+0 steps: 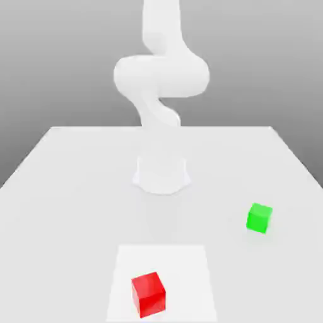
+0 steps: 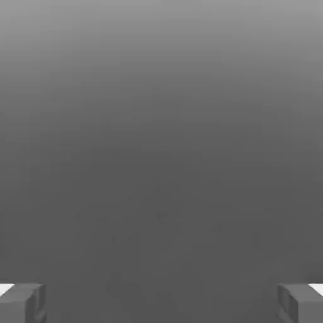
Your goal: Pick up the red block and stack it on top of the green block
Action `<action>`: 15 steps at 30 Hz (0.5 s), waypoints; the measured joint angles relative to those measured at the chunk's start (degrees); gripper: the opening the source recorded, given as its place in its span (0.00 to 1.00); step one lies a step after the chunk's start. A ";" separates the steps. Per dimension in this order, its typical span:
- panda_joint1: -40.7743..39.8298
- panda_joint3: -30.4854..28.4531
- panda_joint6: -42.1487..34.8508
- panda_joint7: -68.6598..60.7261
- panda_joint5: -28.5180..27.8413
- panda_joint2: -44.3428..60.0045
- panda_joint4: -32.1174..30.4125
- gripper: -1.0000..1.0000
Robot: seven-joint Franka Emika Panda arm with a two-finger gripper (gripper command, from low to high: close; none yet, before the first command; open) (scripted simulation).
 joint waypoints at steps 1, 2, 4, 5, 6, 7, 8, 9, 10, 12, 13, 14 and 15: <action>0.48 -0.56 0.94 -1.16 0.20 2.26 -0.52 0.50; 0.93 -1.10 1.83 -2.27 0.40 4.42 -1.02 0.50; 1.79 -2.12 3.56 -4.45 0.80 8.64 -1.99 0.50; 2.18 -2.60 4.41 -5.54 1.02 10.73 -2.47 0.50; 2.54 -3.06 5.26 -6.65 1.27 12.81 -2.94 0.50; 2.89 -3.49 6.11 -7.76 1.52 14.89 -3.42 0.50; 3.19 -3.89 6.95 -8.88 1.79 16.97 -3.89 0.50; 3.50 -4.28 7.80 -9.99 2.05 19.06 -4.37 0.50; 3.75 -4.62 8.64 -11.13 2.34 21.14 -4.84 0.50; 4.17 -5.20 10.33 -13.38 2.89 25.30 -5.79 0.50; 4.29 -5.40 11.18 -14.51 3.17 27.39 -6.26 0.50; 4.42 -5.61 12.02 -15.61 3.42 29.47 -6.74 0.50; 4.36 -5.62 12.88 -16.68 3.64 31.55 -7.22 0.50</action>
